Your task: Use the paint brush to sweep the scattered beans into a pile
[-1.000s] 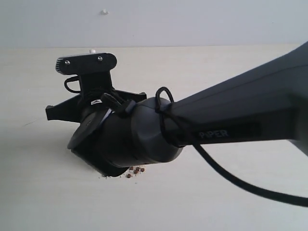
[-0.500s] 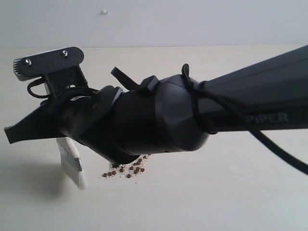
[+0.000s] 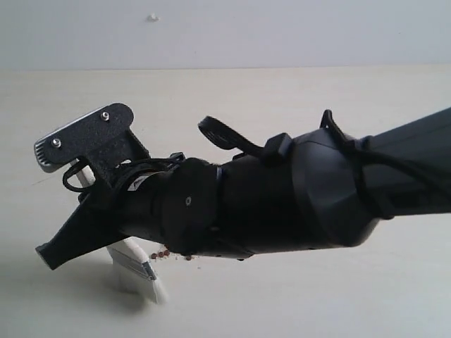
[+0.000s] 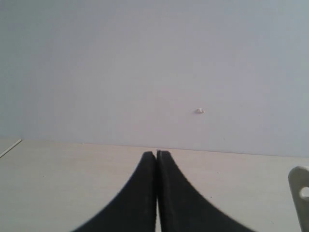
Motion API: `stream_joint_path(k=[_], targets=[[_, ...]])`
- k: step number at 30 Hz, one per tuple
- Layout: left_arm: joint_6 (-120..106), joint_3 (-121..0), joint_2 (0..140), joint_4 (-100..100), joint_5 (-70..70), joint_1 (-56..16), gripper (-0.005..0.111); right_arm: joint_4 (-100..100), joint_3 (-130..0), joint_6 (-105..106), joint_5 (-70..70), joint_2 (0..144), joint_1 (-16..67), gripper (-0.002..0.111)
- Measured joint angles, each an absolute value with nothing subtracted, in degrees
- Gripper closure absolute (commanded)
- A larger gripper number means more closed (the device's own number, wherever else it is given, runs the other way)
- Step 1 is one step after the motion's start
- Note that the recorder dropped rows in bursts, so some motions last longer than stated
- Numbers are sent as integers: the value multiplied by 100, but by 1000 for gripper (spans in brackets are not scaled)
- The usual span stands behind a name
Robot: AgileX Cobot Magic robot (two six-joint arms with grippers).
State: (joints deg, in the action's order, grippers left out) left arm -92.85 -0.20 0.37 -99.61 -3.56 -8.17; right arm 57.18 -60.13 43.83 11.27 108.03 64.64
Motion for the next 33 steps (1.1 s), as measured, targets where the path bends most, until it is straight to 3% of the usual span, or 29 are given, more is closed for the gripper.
stream_joint_path(k=[12,33], targets=[[-9285,-20,37,-9961,-356,-817,107,1372,-4786,750,3131,10795,6464,108],[-9285,-20,37,-9961,-356,-817,107,457,-4481,207,3514,10807,5390,108]])
